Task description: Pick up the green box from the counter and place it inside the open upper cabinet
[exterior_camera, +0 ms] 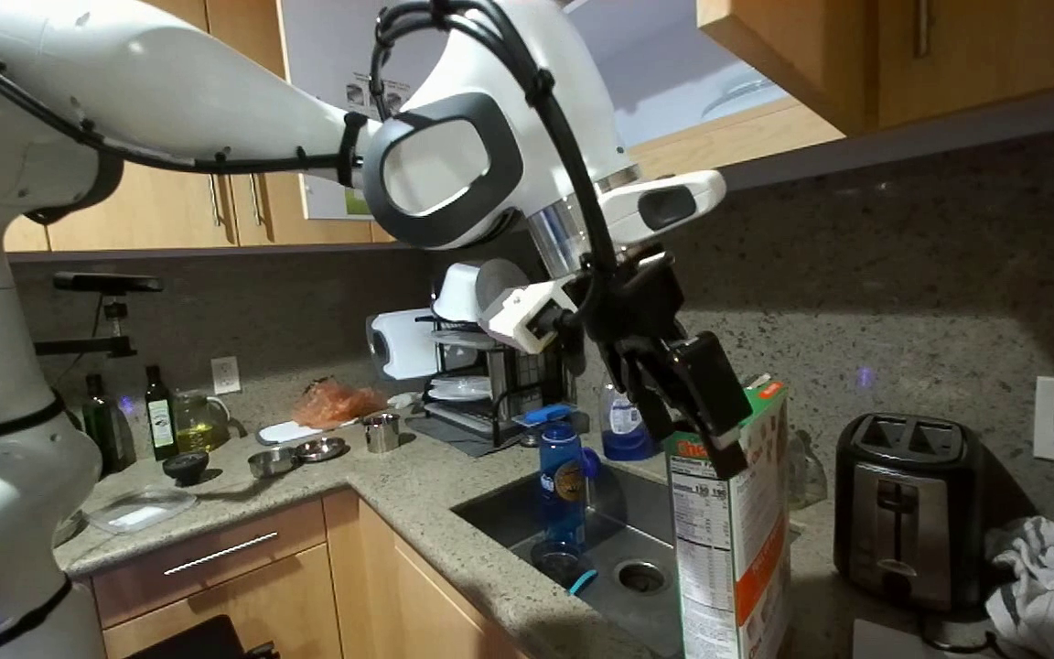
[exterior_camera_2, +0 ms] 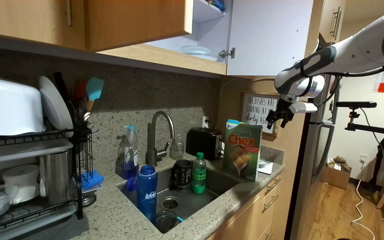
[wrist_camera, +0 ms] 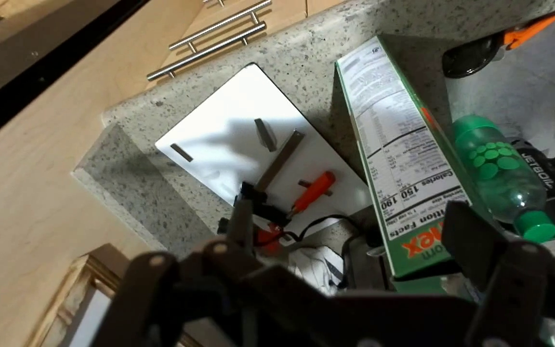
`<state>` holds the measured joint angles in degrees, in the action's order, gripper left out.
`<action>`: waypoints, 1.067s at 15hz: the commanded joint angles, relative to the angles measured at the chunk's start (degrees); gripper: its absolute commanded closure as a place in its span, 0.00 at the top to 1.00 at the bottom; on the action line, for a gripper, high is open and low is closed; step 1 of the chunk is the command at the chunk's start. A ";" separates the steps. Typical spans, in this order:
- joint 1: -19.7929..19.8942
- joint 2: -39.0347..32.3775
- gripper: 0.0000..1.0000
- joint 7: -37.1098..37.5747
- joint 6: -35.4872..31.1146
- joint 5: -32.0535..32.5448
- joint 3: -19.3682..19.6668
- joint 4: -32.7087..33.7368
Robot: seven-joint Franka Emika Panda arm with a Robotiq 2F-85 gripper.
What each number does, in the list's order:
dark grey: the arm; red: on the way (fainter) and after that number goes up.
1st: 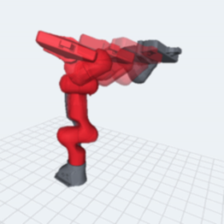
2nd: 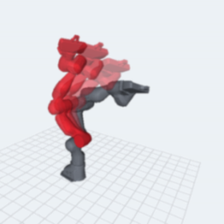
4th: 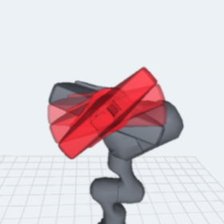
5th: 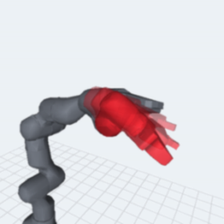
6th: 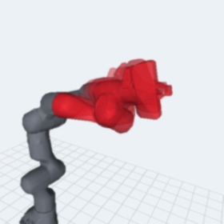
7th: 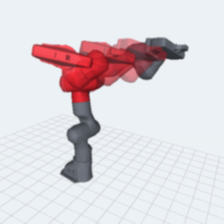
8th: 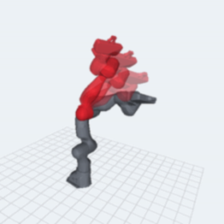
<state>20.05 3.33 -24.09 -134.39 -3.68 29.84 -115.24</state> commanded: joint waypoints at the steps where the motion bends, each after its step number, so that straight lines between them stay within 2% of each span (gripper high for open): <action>1: 1.44 -2.02 1.00 -1.82 0.91 -3.05 -1.48 2.24; 3: 1.24 -1.34 1.00 -4.13 1.14 -3.71 -2.37 1.85; 8: 0.27 2.50 1.00 -18.42 1.95 -6.49 -4.39 -0.40; 12: 0.10 2.15 1.00 -27.47 3.08 -10.60 -3.87 0.26; 16: 0.71 0.15 1.00 -30.77 2.18 -12.72 -3.41 1.70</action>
<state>20.15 4.29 -52.51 -132.54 -14.80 26.17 -114.63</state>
